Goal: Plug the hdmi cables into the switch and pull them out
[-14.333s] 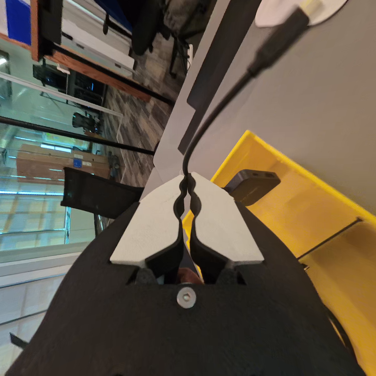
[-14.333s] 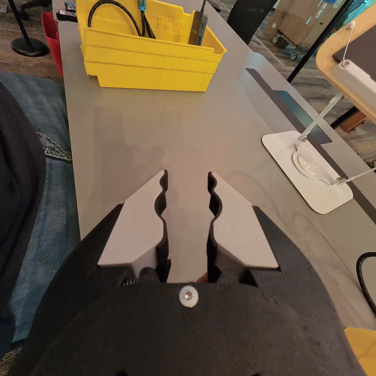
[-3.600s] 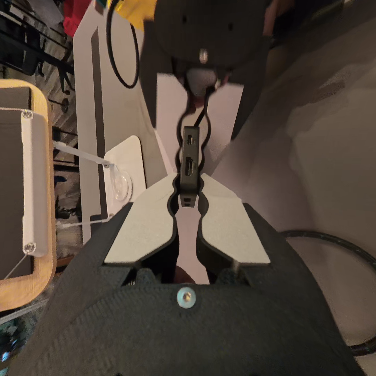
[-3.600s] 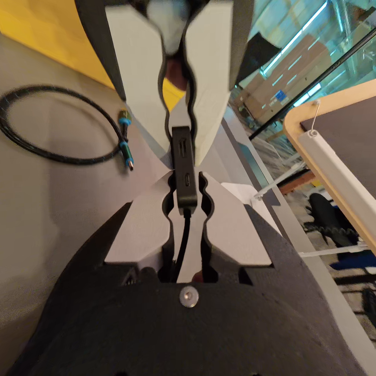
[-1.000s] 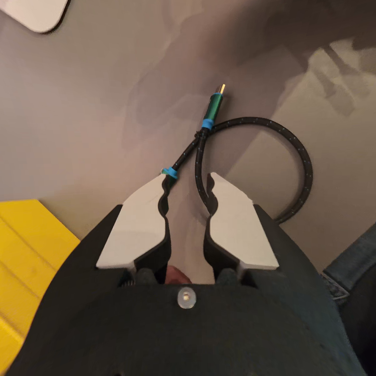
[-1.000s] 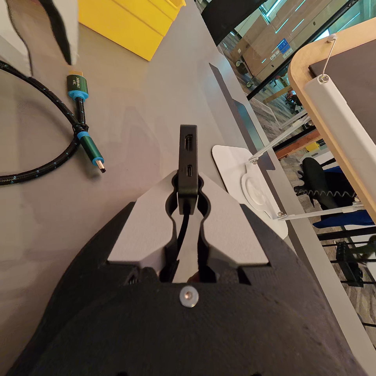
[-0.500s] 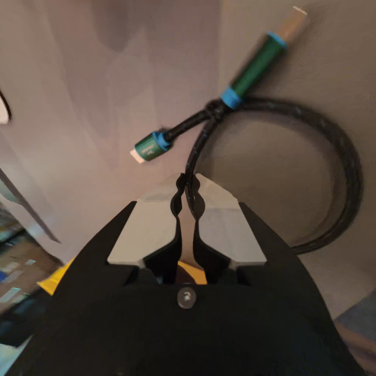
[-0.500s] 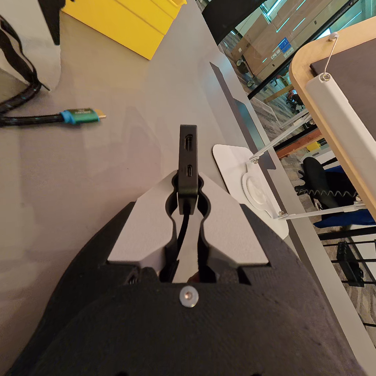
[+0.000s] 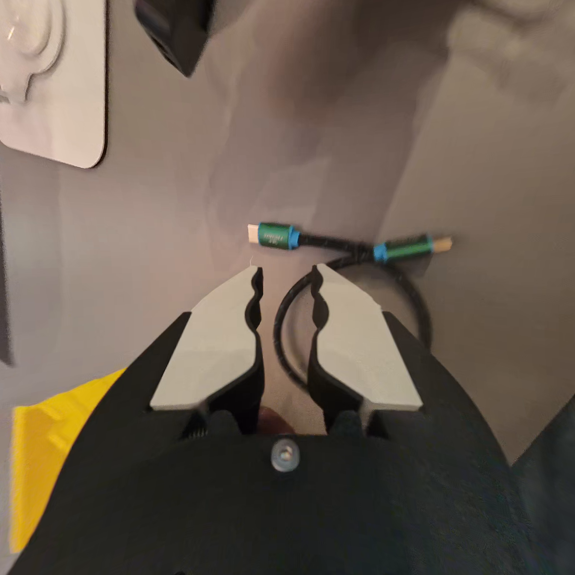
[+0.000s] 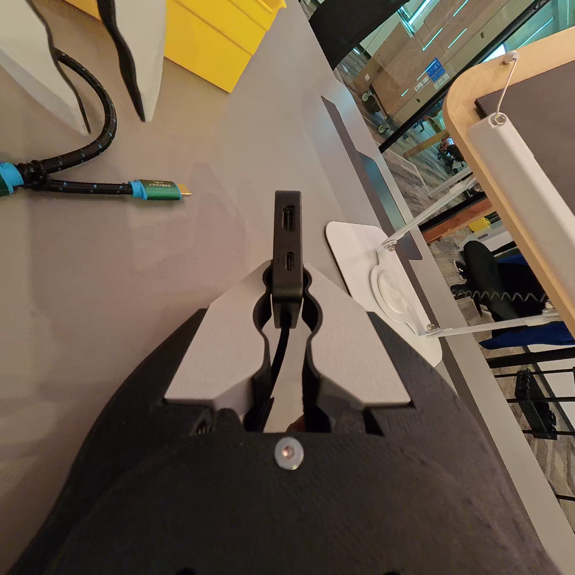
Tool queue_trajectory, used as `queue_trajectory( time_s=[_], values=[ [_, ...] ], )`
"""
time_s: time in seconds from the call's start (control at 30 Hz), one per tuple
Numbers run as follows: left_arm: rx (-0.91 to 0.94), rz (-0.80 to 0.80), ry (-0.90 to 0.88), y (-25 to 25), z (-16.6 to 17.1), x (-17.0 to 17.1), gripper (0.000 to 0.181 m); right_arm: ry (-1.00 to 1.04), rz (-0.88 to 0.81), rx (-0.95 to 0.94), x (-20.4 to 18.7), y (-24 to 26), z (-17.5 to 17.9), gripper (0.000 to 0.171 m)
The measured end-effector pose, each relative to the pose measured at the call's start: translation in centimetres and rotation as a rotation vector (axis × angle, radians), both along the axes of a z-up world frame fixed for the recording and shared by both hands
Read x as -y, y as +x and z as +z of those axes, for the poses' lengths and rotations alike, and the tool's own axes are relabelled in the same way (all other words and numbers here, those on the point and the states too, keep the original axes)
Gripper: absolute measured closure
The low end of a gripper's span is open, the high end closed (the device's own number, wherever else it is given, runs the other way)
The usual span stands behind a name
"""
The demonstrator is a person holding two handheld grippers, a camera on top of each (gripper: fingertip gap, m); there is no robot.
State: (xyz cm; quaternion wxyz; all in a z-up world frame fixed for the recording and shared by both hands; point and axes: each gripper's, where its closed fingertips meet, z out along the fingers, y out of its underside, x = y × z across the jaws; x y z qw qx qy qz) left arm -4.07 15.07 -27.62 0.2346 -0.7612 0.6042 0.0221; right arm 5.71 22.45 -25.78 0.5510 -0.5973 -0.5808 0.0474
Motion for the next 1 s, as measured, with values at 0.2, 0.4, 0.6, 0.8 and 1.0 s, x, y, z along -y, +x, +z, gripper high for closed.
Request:
queue_trajectory(
  time_s=[0.2,0.4,0.6,0.8,1.0],
  values=[
    [0.042,0.219,0.004,0.8,-3.4,-0.5,0.151,-0.001,-0.001,-0.004,0.0,0.1,-0.1,0.161],
    [0.116,0.237,-0.071,1.8,-4.7,-0.2,0.172,0.005,0.008,0.002,0.2,-0.2,0.0,0.161],
    [-0.032,-0.097,-0.104,1.7,-4.8,1.2,0.181,0.003,0.006,-0.003,0.1,-0.1,0.0,0.161],
    [0.114,-0.024,-0.170,2.4,-3.2,1.2,0.149,0.007,0.005,-0.003,0.1,0.0,0.1,0.160],
    [0.183,0.118,-0.103,3.5,-4.6,1.3,0.157,0.004,0.009,0.003,0.2,-0.1,-0.1,0.161]
  ],
)
